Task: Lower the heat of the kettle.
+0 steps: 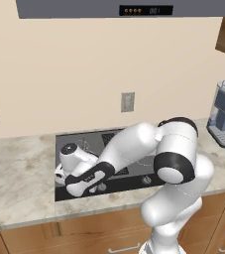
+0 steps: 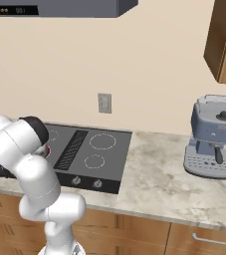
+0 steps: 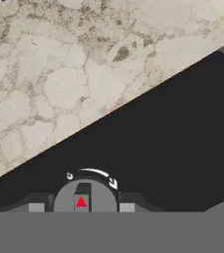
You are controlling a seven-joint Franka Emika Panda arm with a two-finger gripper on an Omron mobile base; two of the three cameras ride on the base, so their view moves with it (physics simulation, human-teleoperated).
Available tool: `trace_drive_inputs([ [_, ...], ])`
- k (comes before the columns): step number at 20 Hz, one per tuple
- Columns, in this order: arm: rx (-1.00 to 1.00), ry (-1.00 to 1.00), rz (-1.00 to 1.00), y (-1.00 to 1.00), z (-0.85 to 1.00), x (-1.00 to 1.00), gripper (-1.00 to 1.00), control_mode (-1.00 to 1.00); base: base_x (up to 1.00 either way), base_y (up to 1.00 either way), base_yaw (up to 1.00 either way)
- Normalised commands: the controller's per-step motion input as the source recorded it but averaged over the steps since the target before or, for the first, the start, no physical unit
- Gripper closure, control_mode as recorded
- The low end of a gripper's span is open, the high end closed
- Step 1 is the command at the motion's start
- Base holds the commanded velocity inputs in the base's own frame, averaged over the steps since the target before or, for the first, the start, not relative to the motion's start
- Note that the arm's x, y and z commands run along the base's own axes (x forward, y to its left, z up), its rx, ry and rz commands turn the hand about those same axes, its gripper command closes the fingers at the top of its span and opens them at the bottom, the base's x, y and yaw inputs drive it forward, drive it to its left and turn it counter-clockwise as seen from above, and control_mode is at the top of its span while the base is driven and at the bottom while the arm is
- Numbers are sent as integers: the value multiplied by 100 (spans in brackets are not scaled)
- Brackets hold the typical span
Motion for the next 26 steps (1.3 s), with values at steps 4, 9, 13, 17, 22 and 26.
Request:
trace_drive_inputs([
  [4, 9, -3, -7, -4, -6, -25, 100, -100, 0, 0, 0],
  [9, 10, 0, -15, -8, -4, -19, 100, -100, 0, 0, 0],
  [13, 9, 0, -29, -12, -4, -19, 100, -100, 0, 0, 0],
  [17, 9, 0, -36, -8, -9, -19, 100, -100, 0, 0, 0],
  [22, 8, 3, -41, -1, -7, -13, 100, -100, 0, 0, 0],
  [26, 6, 4, -38, 0, -7, -13, 100, -100, 0, 0, 0],
])
